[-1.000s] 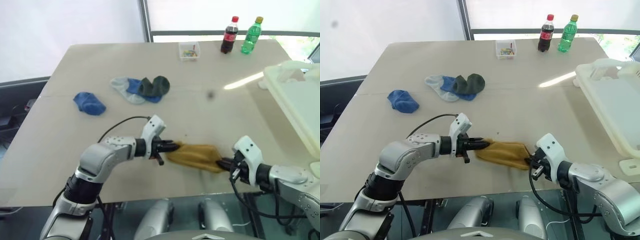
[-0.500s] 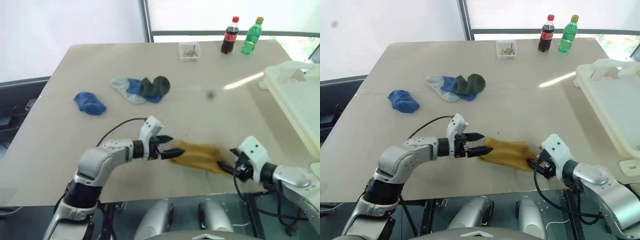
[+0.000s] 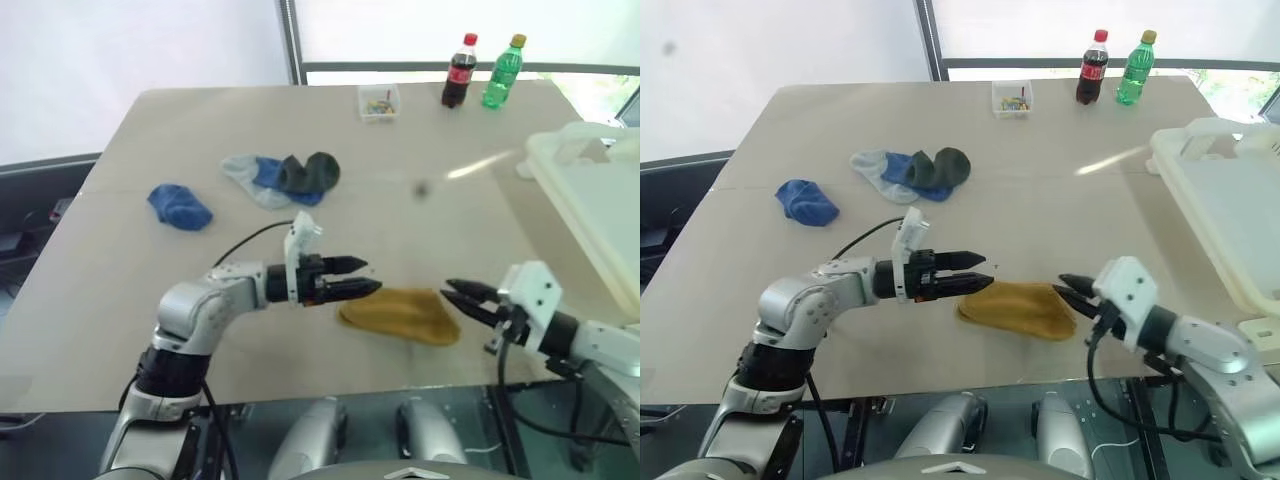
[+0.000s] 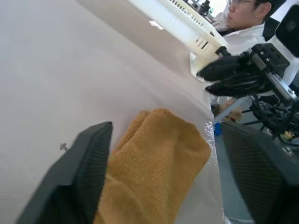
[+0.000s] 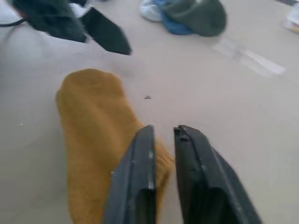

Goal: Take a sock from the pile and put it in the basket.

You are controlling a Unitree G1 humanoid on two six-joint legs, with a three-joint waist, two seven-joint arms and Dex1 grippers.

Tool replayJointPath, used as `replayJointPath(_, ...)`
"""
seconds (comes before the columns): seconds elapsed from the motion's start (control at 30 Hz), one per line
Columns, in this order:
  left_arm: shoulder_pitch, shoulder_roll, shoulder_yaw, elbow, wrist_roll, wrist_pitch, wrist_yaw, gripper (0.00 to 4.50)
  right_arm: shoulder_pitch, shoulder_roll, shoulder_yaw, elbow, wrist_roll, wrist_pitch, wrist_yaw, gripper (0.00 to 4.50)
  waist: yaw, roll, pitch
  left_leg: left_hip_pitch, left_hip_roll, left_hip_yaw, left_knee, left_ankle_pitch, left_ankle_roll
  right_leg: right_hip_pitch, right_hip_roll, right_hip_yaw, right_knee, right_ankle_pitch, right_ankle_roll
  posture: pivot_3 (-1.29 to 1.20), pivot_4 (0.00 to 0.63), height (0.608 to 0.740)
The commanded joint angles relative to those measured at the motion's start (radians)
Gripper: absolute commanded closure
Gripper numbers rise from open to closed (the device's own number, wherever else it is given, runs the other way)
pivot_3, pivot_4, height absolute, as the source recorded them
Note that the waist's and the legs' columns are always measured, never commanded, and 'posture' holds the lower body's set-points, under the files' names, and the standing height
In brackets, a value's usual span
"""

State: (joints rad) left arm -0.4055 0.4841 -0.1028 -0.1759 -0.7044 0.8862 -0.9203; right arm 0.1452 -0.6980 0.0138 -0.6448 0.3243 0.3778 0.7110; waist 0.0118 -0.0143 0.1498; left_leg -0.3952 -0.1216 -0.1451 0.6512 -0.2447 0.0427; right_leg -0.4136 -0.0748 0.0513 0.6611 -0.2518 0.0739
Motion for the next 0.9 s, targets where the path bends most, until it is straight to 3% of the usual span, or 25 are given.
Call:
replayJointPath(0.03, -0.009, 0.049, 0.022, 0.016, 0.022, -0.051, -0.052, 2.32, -0.007, 0.015, 0.122, 0.149, -0.14, -0.174, 0.03, 4.5, 0.0, 0.0, 0.0, 0.0, 0.0, 0.0, 0.0, 0.0, 0.0, 0.0, 0.0, 0.0, 0.0, 0.0, 0.0, 0.0, 0.15, 0.74)
replayJointPath(0.2, 0.004, 0.178, 0.031, 0.063, 0.039, -0.065, -0.157, 2.32, -0.013, 0.026, 0.173, 0.321, -0.235, -0.331, 0.034, 4.5, 0.0, 0.0, 0.0, 0.0, 0.0, 0.0, 0.0, 0.0, 0.0, -0.001, 0.001, 0.001, 0.0, 0.0, 0.0, 0.0, 0.15, 0.74)
replayJointPath(0.3, 0.0, 0.225, 0.041, 0.091, 0.002, 0.007, -0.194, 1.72, -0.021, 0.033, 0.17, 0.355, -0.236, -0.365, 0.038, 4.5, 0.001, 0.0, 0.0, 0.002, 0.0, 0.0, 0.0, 0.0, 0.0, 0.001, 0.001, 0.001, 0.0, 0.0, 0.0, 0.0, 0.15, 0.74)
replayJointPath(0.43, 0.014, 0.273, 0.02, 0.091, -0.011, 0.127, -0.187, 0.07, -0.032, 0.038, 0.167, 0.363, -0.236, -0.382, 0.046, 4.5, 0.0, 0.0, 0.0, 0.004, 0.0, 0.0, 0.0, 0.0, 0.0, 0.002, 0.002, 0.001, 0.0, 0.0, 0.0, 0.0, 0.15, 0.74)
replayJointPath(0.9, -0.065, 0.122, 0.054, 0.174, -0.157, 0.58, -0.042, 0.07, -0.019, 0.05, 0.162, 0.316, -0.234, -0.367, 0.046, 4.5, -0.001, 0.0, -0.001, 0.005, 0.0, 0.0, 0.0, 0.0, 0.0, 0.002, 0.003, 0.001, 0.001, 0.0, 0.0, 0.0, 0.15, 0.74)
